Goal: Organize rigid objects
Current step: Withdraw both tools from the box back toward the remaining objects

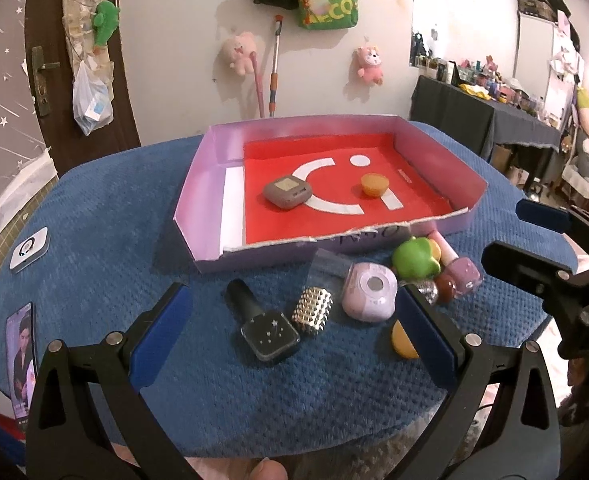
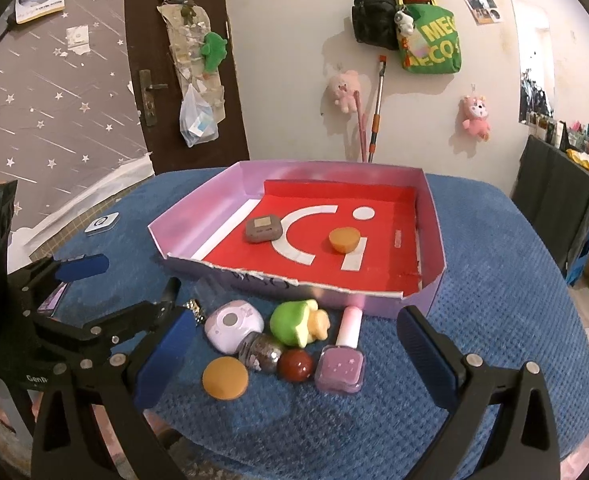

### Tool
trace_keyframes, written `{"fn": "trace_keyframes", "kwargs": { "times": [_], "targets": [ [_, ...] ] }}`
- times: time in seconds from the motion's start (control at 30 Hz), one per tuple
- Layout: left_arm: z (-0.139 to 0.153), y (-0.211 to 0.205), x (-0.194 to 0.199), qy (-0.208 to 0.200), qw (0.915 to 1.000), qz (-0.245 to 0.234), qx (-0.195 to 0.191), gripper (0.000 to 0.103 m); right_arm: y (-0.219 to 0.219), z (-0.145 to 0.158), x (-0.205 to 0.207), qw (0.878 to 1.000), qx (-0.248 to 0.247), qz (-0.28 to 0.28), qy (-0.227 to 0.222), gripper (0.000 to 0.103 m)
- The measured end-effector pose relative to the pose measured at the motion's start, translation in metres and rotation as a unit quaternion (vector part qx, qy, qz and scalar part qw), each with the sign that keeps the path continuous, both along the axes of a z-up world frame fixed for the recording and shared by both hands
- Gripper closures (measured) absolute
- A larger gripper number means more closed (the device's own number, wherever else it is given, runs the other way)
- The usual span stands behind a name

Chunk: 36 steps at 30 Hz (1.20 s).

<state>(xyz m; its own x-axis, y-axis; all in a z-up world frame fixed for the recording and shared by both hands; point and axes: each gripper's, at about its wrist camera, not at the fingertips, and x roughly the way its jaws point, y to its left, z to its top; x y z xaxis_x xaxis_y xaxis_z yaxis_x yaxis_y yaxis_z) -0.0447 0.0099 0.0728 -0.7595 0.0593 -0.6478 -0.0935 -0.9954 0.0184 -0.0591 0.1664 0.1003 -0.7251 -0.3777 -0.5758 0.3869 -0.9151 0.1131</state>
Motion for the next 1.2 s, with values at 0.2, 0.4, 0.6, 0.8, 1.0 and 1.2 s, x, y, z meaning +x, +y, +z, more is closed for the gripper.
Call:
{"fn": "trace_keyframes", "kwargs": {
  "times": [0.2,0.4,0.6,0.8,1.0,1.2],
  "targets": [
    [-0.008,0.006,0.007,-0.011,0.9998,-0.014,-0.014,0.0,-0.001,-0.011,0.006,1.0,0.006,0.0,-0.01,0.0],
    [-0.016,0.003,0.01,-0.024,0.9996,-0.01,-0.008,0.0,0.003,-0.023,0.011,1.0,0.006,-0.005,-0.026,0.0],
    [-0.026,-0.005,0.011,-0.036,0.9994,0.001,-0.001,0.0,0.003,-0.034,0.015,0.999,0.004,-0.004,-0.042,0.01],
    [-0.038,-0.018,0.01,-0.053,0.9982,0.008,0.025,0.0,-0.008,-0.051,0.02,0.998,0.003,0.015,-0.063,0.019],
    [-0.042,-0.028,0.009,-0.052,0.9979,0.02,0.034,0.003,-0.023,-0.062,0.026,0.997,0.008,0.037,-0.074,0.027],
    [-0.051,-0.033,0.003,-0.066,0.9967,0.02,0.043,0.015,-0.036,-0.069,0.027,0.995,0.01,0.051,-0.081,0.033]
  ]
}}
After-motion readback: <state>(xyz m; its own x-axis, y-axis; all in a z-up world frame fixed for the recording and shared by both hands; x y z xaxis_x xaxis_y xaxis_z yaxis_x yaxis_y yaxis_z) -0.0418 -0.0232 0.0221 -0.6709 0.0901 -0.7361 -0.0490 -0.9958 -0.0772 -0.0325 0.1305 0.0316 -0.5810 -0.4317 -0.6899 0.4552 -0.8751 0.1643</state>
